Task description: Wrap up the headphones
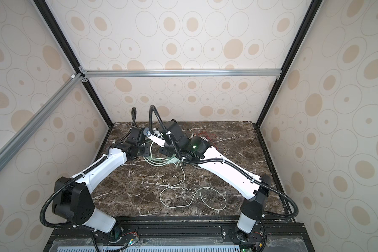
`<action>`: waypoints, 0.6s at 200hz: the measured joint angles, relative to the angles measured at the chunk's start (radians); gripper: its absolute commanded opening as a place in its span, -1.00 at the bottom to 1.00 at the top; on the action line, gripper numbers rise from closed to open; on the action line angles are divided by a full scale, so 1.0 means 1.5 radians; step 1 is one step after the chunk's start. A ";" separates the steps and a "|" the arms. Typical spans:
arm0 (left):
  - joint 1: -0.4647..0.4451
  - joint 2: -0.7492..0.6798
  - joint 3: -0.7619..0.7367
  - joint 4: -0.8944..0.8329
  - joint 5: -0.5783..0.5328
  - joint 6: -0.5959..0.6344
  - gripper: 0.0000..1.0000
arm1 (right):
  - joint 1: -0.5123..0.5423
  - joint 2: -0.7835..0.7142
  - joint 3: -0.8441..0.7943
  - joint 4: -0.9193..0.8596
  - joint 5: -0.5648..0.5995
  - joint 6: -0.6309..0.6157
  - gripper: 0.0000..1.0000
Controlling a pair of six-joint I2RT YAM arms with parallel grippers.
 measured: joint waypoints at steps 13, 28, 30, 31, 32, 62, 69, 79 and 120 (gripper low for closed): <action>0.000 0.000 0.000 0.000 0.001 0.000 -1.00 | 0.004 -0.012 -0.002 0.013 -0.007 0.002 -1.00; 0.000 0.000 0.000 0.000 0.002 0.000 -1.00 | 0.002 -0.016 0.010 0.019 -0.008 0.006 -1.00; 0.000 0.000 0.000 0.000 0.003 0.000 -1.00 | 0.002 -0.015 0.013 0.019 -0.009 0.006 -1.00; 0.000 0.000 0.000 0.000 0.003 0.000 -1.00 | 0.002 -0.014 0.014 0.018 -0.008 0.006 -1.00; 0.000 0.000 0.000 0.000 0.003 0.000 -1.00 | 0.002 -0.014 0.016 0.018 -0.008 0.006 -1.00; 0.000 0.000 -0.001 0.000 0.005 0.000 -1.00 | 0.000 0.026 0.096 0.003 0.006 0.016 -1.00; 0.000 -0.001 -0.002 0.000 0.005 0.000 -1.00 | 0.000 0.036 0.110 0.000 0.008 0.018 -1.00; 0.000 -0.001 -0.003 0.000 0.005 0.001 -1.00 | 0.000 0.046 0.123 -0.006 0.009 0.019 -1.00; -0.001 -0.001 -0.008 0.000 0.005 0.004 -1.00 | 0.008 0.054 0.126 -0.025 -0.035 0.025 -1.00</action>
